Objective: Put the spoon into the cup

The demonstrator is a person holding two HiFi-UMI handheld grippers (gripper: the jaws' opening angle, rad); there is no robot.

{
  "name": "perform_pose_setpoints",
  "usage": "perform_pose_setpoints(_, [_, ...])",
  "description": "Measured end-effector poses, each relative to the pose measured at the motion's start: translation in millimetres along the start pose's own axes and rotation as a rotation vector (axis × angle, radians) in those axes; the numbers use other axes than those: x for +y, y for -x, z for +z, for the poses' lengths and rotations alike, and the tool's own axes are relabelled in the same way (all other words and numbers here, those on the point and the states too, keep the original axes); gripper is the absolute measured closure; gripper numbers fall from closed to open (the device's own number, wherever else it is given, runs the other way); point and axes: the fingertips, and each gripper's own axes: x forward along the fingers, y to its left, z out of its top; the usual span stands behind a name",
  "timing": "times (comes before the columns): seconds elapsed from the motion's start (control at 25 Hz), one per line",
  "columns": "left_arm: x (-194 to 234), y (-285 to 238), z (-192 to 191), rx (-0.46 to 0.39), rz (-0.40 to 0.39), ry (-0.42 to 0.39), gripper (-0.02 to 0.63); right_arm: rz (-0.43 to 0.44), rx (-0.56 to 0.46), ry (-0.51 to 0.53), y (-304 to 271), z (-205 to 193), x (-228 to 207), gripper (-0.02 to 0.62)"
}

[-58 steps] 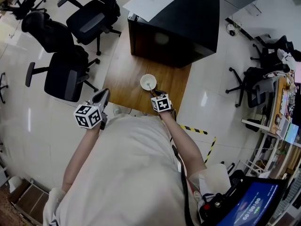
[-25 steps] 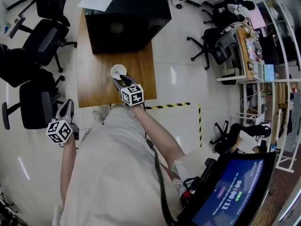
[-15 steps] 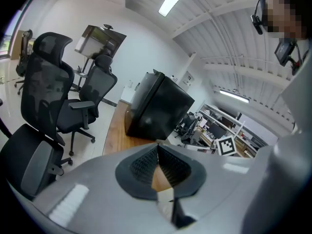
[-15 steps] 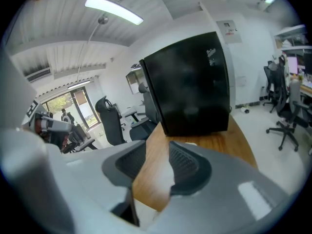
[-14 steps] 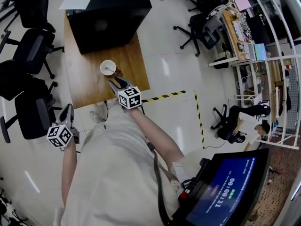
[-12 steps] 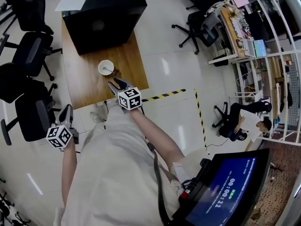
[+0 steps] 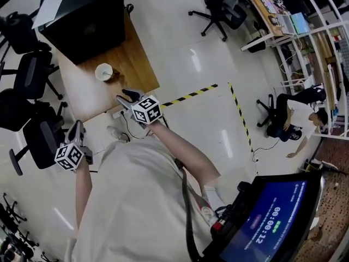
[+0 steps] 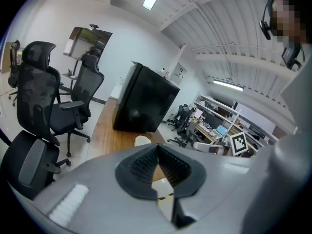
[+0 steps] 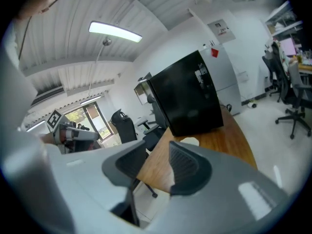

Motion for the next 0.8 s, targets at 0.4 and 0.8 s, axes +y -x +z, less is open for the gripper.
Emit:
perform_pose_setpoints(0.4, [-131,18,-77,-0.01,-0.01,-0.037,0.629,0.114,-0.008,-0.006,132,-36,5,0.445])
perform_pose_setpoints(0.8, [-171,79,-136,-0.102,0.093,-0.052,0.629,0.172,-0.017,-0.017,214,-69,19,0.445])
